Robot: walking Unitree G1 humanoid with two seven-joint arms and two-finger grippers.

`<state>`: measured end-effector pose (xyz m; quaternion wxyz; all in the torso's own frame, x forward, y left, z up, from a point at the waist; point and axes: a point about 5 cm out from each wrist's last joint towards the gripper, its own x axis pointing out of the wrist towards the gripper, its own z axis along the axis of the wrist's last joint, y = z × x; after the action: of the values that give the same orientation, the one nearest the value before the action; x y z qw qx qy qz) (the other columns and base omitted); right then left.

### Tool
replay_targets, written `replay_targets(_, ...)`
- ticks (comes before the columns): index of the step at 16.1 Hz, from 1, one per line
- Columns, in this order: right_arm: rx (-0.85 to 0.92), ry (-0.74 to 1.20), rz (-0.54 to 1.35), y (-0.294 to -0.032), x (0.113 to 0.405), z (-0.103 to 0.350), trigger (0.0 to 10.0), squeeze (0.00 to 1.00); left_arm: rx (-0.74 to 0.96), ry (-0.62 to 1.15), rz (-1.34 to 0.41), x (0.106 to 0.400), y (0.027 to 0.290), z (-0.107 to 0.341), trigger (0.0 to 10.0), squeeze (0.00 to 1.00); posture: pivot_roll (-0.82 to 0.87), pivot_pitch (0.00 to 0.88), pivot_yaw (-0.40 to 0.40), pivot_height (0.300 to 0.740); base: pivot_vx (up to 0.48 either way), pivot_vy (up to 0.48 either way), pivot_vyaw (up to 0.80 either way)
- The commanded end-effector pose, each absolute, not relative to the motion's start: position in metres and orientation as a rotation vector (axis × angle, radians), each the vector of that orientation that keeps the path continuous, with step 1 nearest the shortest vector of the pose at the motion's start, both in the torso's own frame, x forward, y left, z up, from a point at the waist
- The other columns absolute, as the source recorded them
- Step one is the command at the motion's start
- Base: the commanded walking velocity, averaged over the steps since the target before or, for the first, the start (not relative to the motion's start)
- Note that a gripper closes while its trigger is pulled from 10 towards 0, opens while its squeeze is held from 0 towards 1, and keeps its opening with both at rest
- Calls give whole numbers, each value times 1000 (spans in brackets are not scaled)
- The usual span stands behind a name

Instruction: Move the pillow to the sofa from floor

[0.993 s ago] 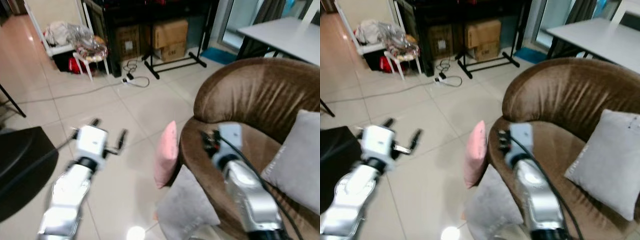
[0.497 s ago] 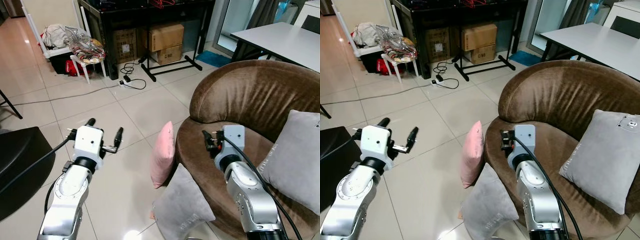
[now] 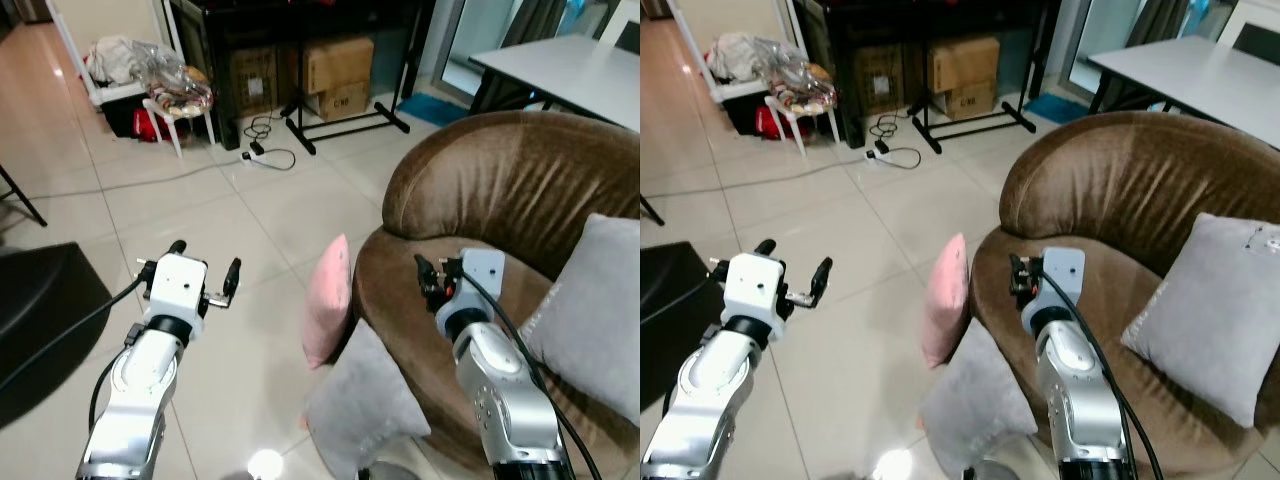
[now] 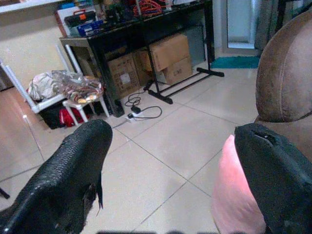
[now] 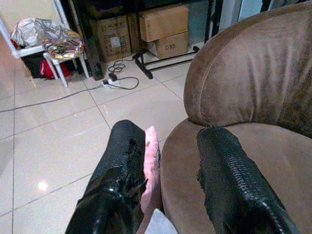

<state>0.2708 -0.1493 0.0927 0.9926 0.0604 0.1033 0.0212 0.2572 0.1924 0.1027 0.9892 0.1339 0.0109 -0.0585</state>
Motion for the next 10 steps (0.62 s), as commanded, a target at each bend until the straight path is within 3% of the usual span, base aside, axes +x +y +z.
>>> replay_targets(1, 134, 205, 37, -152, 271, 91, 10000, 0, 272, 14, -126, 255, 192, 102, 10000, 243, -9, 0, -30, 651, 0, 0, 0)
replay_targets(7, 108, 209, 60, -149, 273, 92, 10000, 0, 260, 12, -122, 256, 194, 103, 10000, 247, -12, 0, -28, 591, 0, 0, 0)
replay_targets(10, 100, 211, 70, -148, 273, 91, 10000, 0, 265, 5, -127, 256, 194, 104, 10000, 251, -10, 0, -29, 591, 0, 0, 0)
